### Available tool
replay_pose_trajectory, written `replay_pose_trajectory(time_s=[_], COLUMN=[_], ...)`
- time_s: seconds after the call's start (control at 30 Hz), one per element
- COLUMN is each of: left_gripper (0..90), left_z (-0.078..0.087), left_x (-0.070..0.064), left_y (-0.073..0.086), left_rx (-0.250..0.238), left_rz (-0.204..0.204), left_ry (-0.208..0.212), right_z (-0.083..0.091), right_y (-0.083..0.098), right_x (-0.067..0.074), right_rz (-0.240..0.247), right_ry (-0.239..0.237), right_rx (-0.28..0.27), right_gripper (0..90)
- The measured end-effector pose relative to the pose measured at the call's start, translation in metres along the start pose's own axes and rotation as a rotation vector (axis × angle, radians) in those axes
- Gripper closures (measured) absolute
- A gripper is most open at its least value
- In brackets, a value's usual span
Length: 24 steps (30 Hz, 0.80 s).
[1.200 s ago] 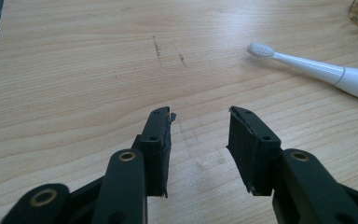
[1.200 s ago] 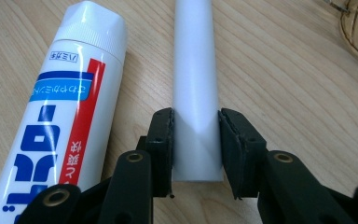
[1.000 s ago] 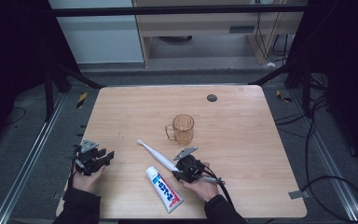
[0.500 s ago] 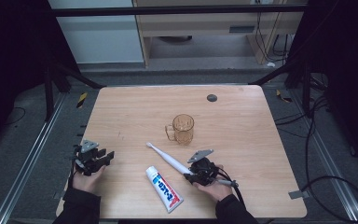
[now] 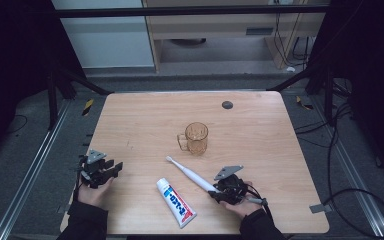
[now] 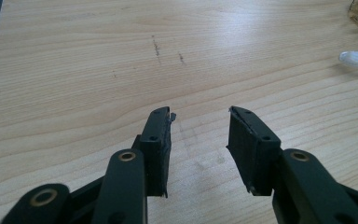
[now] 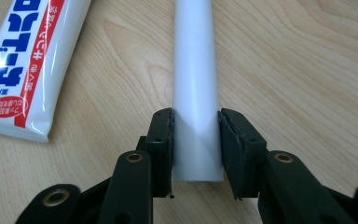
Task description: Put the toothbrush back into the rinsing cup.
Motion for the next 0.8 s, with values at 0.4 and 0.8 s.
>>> replay_pose_trajectory(time_s=[0.4,0.8], left_gripper=[57.1,56.7], left_z=[0.0,-0.001], left_x=[0.001,0.001], left_y=[0.0,0.0], left_rx=[-0.001,0.004], left_rz=[0.005,0.005], left_ry=[0.005,0.007], right_z=[0.016,0.024], right_y=[-0.01,-0.059], right_x=[-0.002,-0.006], right_rz=[0.003,-0.019], right_ry=[0.016,0.022], right_rx=[-0.07,-0.067], right_gripper=[52.4,53.1])
Point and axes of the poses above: each handheld gripper's, and its own axes: z roughly backward along the jaws, y roughly out of its underside, x roughly to its left, the point moved 3 cm from there along -z, roughly forward along the jaws, and after that the axes turned 4 degrees about -x, right-handed, at the moved point
